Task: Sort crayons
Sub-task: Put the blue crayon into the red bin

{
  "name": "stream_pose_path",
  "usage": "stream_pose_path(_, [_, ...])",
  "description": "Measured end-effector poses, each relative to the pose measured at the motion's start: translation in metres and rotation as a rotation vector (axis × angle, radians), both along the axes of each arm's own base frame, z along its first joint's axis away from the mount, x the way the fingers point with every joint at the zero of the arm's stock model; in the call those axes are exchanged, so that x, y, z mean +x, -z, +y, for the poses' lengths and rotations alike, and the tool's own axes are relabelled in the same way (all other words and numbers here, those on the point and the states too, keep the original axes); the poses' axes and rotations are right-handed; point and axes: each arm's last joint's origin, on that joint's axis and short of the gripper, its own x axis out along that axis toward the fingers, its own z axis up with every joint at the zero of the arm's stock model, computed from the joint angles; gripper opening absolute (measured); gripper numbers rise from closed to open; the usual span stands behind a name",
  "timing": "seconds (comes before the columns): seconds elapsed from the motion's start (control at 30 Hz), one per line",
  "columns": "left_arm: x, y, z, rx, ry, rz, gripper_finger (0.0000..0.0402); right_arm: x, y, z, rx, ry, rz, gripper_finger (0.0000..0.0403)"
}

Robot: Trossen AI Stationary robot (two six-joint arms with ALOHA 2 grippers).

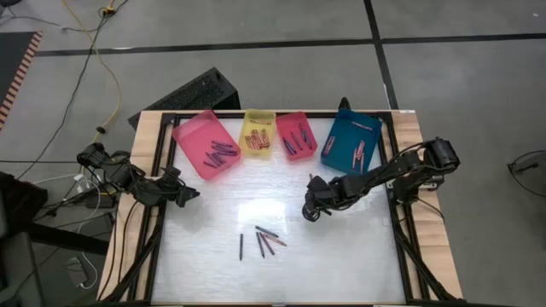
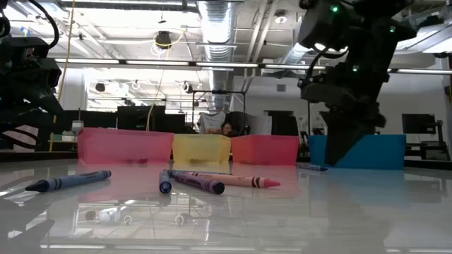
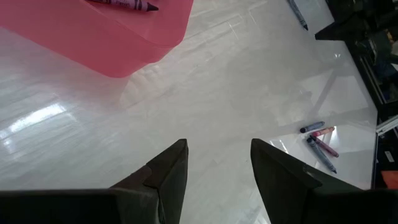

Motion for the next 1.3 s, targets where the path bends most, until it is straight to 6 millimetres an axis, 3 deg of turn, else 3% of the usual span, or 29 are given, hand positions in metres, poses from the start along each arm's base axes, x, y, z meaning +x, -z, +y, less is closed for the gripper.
stream_pose_path(0.17, [0.000, 0.000, 0.000, 0.000, 0.000, 0.000, 0.0165, -0.002, 0.001, 0.003, 0.070, 0.105, 0.003, 0.0000])
stream_pose_path(0.3, [0.000, 0.000, 0.000, 0.000, 0.000, 0.000, 0.0165, 0.002, -0.008, 0.010, 0.161, 0.065, 0.002, 0.0014])
stream_pose_path(0.47, [0.000, 0.000, 0.000, 0.000, 0.000, 0.000, 0.0165, 0.002, -0.024, 0.012, 0.138, 0.001, 0.092, 0.0049])
stream_pose_path(0.6, [0.000, 0.000, 0.000, 0.000, 0.000, 0.000, 0.0165, -0.002, -0.040, 0.001, 0.090, -0.022, 0.225, 0.0058])
stream_pose_path(0.77, [0.000, 0.000, 0.000, 0.000, 0.000, 0.000, 0.0165, 0.002, -0.048, -0.016, 0.076, -0.021, 0.230, 0.0059])
stream_pose_path(0.97, [0.000, 0.000, 0.000, 0.000, 0.000, 0.000, 0.0165, 0.009, -0.040, -0.035, 0.082, 0.047, 0.241, 0.0084])
stream_pose_path(1.3, [0.000, 0.000, 0.000, -0.002, 0.004, 0.002, 0.0165, 0.034, -0.011, -0.045, 0.082, 0.047, 0.216, 0.0191])
